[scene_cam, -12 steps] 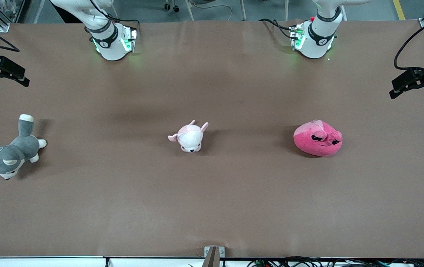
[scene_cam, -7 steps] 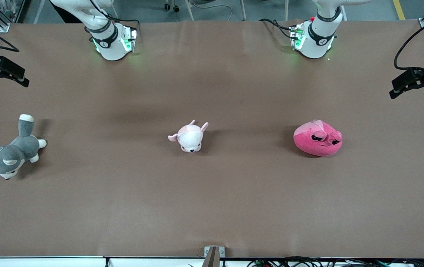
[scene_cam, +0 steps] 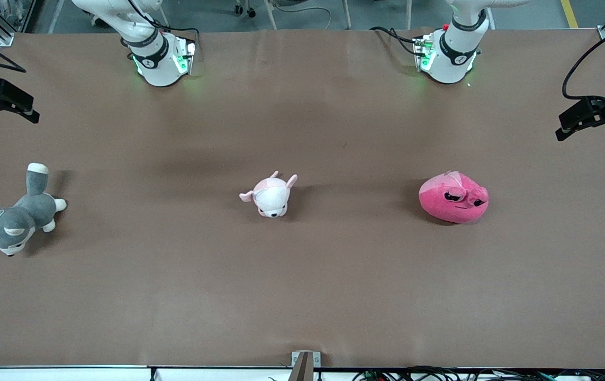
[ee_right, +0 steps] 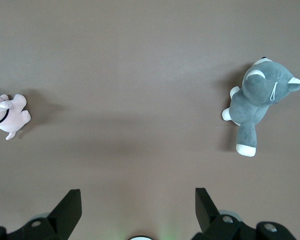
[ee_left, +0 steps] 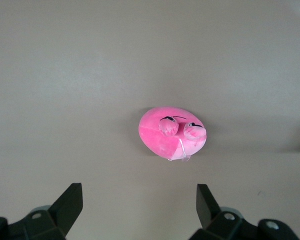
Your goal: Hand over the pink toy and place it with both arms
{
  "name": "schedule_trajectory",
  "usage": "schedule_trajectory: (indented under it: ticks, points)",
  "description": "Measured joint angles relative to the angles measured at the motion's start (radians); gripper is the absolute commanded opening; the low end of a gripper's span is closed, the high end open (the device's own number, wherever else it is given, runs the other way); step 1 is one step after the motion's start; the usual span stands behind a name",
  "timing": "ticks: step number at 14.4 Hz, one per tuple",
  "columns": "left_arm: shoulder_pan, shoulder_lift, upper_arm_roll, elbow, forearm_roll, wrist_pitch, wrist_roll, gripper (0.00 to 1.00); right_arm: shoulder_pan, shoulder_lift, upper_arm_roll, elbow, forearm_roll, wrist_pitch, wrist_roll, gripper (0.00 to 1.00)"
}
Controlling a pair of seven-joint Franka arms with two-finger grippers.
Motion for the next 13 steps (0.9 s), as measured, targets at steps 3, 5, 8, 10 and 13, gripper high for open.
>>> schedule_trajectory:
  ticks: [3,5,8,10,13]
  points:
    - [0.000,0.009,0.000,-0.008,0.000,-0.013,0.000,1.00,0.000,0.000,-0.001,0.000,0.000,0.000,-0.006,1.00]
    - [0.000,0.036,0.000,-0.025,-0.002,-0.039,0.000,1.00,0.000,0.000,-0.001,0.000,0.000,0.000,-0.006,1.00]
    - [-0.001,0.097,-0.001,-0.076,-0.002,-0.019,0.000,1.00,0.000,0.000,-0.001,-0.001,0.000,0.000,-0.006,1.00]
    - [-0.003,0.138,-0.002,-0.117,-0.003,0.036,-0.001,1.00,0.000,0.000,-0.001,-0.001,0.000,0.000,-0.006,1.00]
    - [-0.004,0.173,-0.002,-0.184,-0.004,0.121,-0.012,1.00,0.000,0.000,-0.001,-0.001,0.000,0.000,-0.006,1.00]
